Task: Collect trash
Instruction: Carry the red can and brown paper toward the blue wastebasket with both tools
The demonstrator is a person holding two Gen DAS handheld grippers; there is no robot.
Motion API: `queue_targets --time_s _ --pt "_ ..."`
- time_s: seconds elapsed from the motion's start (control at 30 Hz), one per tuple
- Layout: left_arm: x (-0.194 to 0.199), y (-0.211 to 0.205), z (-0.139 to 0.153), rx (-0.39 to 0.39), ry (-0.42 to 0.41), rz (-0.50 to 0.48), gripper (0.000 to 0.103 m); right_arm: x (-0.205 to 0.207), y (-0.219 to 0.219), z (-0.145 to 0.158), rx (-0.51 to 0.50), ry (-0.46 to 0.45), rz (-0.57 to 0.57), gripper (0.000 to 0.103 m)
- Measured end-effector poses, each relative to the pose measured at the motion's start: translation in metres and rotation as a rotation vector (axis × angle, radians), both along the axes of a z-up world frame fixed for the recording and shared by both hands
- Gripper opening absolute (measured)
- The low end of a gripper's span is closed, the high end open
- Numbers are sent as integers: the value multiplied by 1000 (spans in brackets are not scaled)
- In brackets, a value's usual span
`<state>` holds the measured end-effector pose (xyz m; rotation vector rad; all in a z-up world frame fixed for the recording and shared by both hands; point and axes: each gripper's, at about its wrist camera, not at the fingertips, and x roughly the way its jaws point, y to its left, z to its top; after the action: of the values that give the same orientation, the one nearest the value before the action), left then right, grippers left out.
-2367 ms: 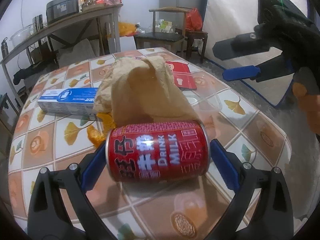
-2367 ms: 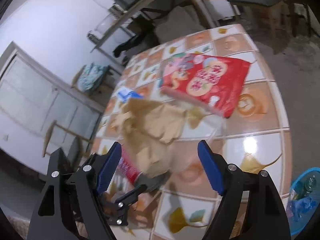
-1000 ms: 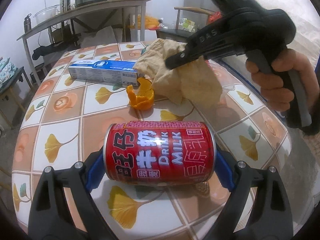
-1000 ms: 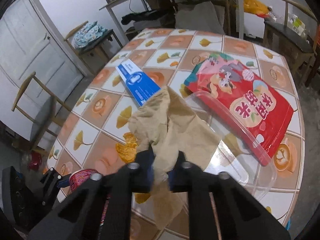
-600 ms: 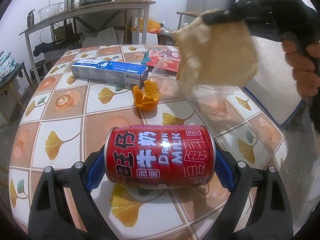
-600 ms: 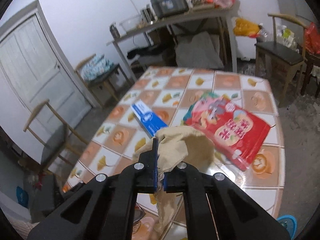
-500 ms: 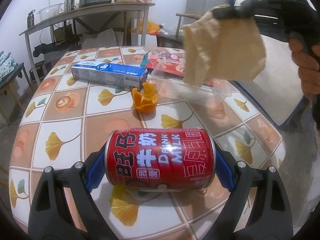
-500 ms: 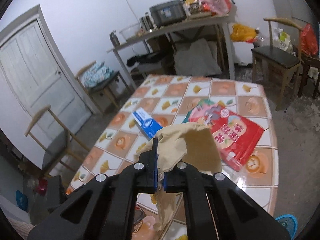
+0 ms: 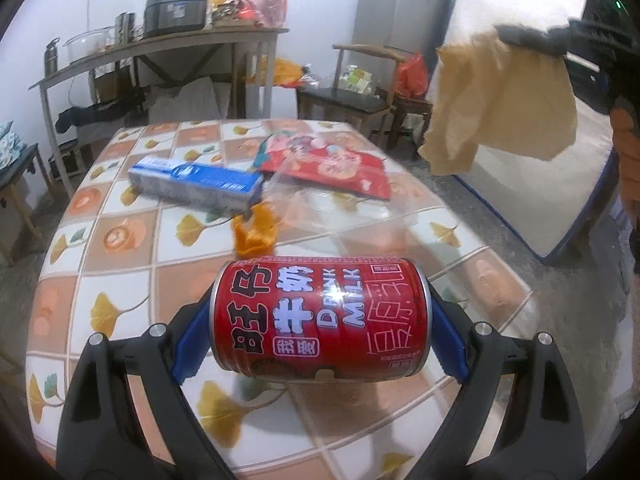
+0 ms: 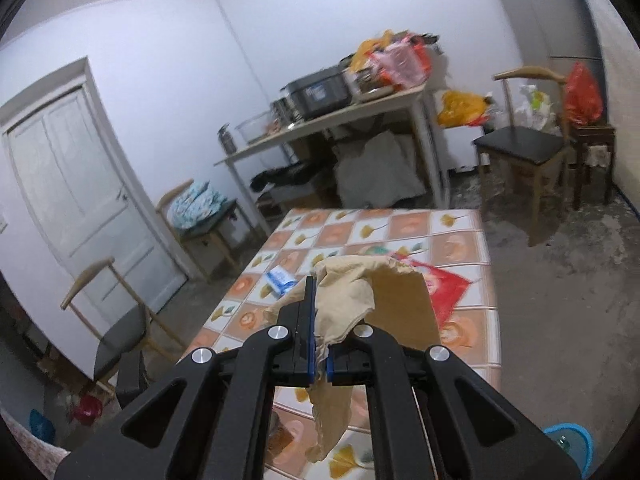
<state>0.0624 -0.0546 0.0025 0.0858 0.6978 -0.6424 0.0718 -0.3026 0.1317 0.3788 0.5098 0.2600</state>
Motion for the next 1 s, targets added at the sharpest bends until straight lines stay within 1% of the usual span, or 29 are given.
queue_targets --time_s 0.1,0.2,0.23,0.33,0.43,0.5,0.6,0.63,0.67,0.73,0.8,0.83,0.9,0.93,1.0 --pt "-7 -18 11 -6 -16 -45 87 -27 -25 1 5 -12 -69 4" --pt "-16 -38 20 -35 -19 -108 87 -68 -63 -3 16 -11 -178 4" --pt "-20 -48 23 -44 -18 -140 87 -77 -70 -6 20 -9 -199 4" --pt "-31 -79 30 -55 -9 -235 87 -119 -104 -21 46 17 -296 4" --pt "-43 -112 33 -61 13 -329 87 -156 -133 -43 77 56 -376 4" --pt "-55 -140 34 -57 34 -402 87 -176 -151 -60 106 82 -419 4" --pt "-69 -179 32 -44 75 -492 87 -205 -177 -93 185 125 -485 4" --pt "-72 -192 31 -39 96 -520 87 -214 -186 -109 217 148 -511 4" --pt "-74 -212 28 -27 127 -562 87 -222 -193 -123 239 169 -535 4" --pt "-75 -238 22 3 172 -611 87 -234 -205 -149 279 206 -571 4" --pt "-70 -273 11 56 243 -665 87 -244 -215 -181 331 245 -601 4" --pt "-66 -295 3 97 288 -689 87 -249 -217 -192 347 261 -613 4" --pt "-59 -328 -13 167 347 -717 87 -253 -224 -225 397 305 -638 4" --pt "-56 -345 -24 212 378 -725 87 -253 -225 -236 414 320 -644 4" --pt "-48 -384 -52 315 463 -734 87 -253 -230 -268 461 367 -658 4"
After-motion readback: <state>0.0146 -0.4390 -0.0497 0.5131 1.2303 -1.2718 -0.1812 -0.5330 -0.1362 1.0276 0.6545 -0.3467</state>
